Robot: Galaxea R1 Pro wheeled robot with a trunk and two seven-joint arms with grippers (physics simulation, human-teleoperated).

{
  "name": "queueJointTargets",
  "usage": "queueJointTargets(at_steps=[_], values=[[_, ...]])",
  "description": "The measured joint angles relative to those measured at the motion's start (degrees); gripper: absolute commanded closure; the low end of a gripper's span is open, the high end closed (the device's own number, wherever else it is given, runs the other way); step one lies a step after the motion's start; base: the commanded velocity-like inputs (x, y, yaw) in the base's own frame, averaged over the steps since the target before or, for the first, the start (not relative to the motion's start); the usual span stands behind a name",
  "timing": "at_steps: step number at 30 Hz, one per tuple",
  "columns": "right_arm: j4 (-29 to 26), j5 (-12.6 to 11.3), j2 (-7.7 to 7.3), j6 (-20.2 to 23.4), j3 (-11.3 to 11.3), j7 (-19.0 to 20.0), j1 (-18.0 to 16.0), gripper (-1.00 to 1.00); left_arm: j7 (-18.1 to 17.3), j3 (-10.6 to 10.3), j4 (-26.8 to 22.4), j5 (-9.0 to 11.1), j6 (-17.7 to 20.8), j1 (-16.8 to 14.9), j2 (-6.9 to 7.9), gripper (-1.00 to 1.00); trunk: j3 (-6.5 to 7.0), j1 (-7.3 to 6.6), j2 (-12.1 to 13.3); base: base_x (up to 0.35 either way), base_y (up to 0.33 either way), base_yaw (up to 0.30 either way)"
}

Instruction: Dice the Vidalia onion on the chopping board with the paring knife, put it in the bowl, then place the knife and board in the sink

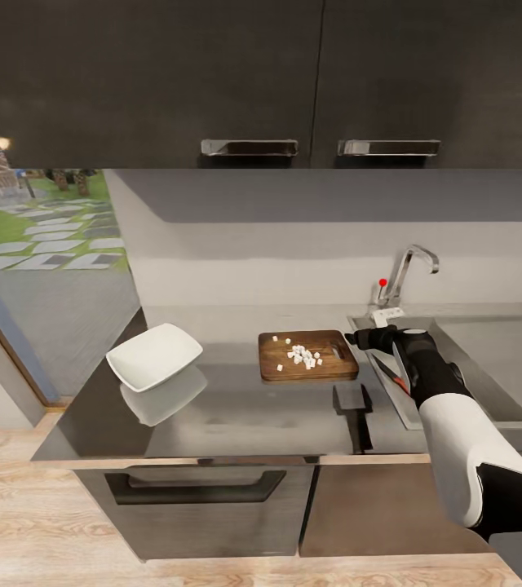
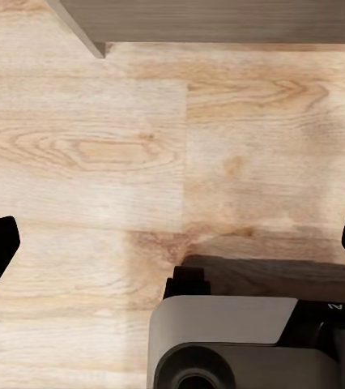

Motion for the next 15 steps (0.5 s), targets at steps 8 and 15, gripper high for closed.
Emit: queueJointTargets(at_steps=[8,15], values=[[0.03,0.04,-0.05,0.01,-0.09,-0.03,-0.01,-1.0,-0.01,0.0,-0.01,0.02,0.01,0.01,0.0,-1.0,0.0,-0.01,0.0,0.051,-0.088,0.0],[0.03,0.09,-0.03,-0.01,-0.01,-0.08,0.0,-1.0,0.02,0.0,0.0,0.02,0.0,0.0,0.07,-1.0,0.0,0.0,0.0,0.078,-0.093,0.0]])
